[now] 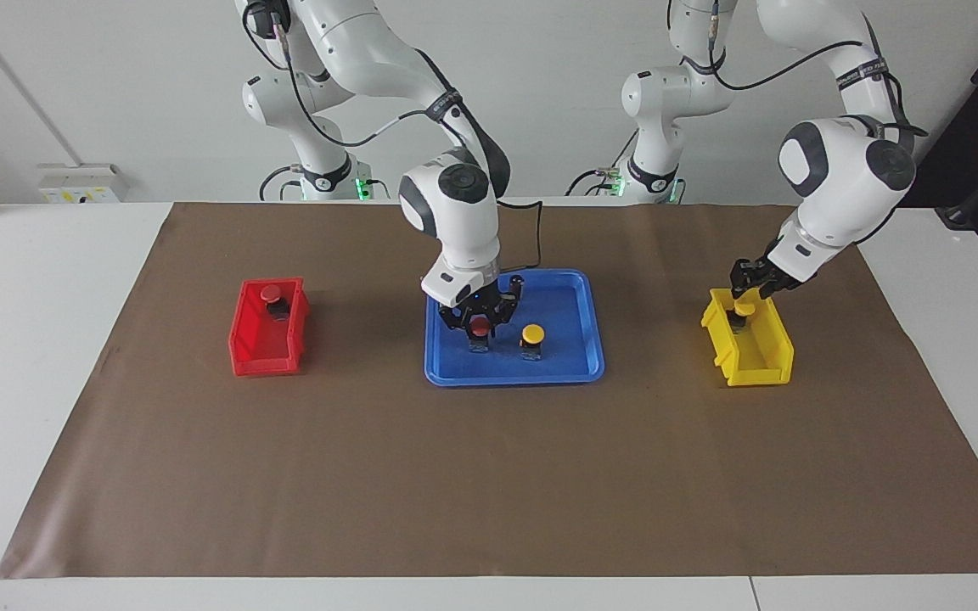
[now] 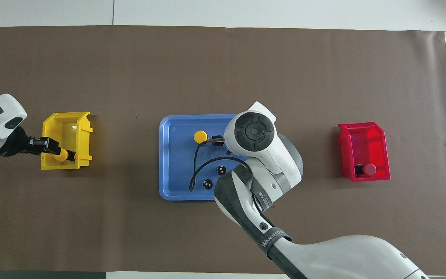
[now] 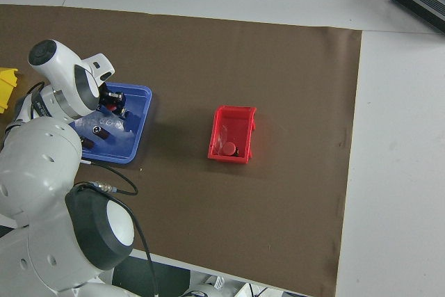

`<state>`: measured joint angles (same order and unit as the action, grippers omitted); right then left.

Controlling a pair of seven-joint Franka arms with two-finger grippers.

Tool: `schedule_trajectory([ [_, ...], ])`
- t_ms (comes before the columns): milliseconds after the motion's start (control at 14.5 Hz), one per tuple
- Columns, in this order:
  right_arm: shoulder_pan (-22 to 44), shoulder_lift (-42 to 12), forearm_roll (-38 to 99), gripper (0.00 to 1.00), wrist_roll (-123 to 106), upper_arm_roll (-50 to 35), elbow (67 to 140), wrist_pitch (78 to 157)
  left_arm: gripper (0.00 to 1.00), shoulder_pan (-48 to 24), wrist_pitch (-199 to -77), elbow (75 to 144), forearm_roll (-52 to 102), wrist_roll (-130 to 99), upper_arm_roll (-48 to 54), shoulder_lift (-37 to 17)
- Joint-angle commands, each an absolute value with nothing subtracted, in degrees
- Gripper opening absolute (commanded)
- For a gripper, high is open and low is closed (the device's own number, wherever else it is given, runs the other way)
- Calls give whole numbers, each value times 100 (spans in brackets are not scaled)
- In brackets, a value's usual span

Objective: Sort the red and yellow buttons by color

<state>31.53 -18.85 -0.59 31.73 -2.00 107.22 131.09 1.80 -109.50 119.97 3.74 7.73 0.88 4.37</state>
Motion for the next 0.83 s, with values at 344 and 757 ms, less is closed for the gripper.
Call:
schedule_trajectory([
  [344, 1857, -784, -35, 32, 1392, -211, 10353, 11165, 94, -2029, -11479, 11350, 334, -2817, 404, -15],
  [757, 90, -405, 281, 33, -684, -211, 10984, 11169, 69, -2741, -11855, 10381, 553, -3725, 422, -1079],
])
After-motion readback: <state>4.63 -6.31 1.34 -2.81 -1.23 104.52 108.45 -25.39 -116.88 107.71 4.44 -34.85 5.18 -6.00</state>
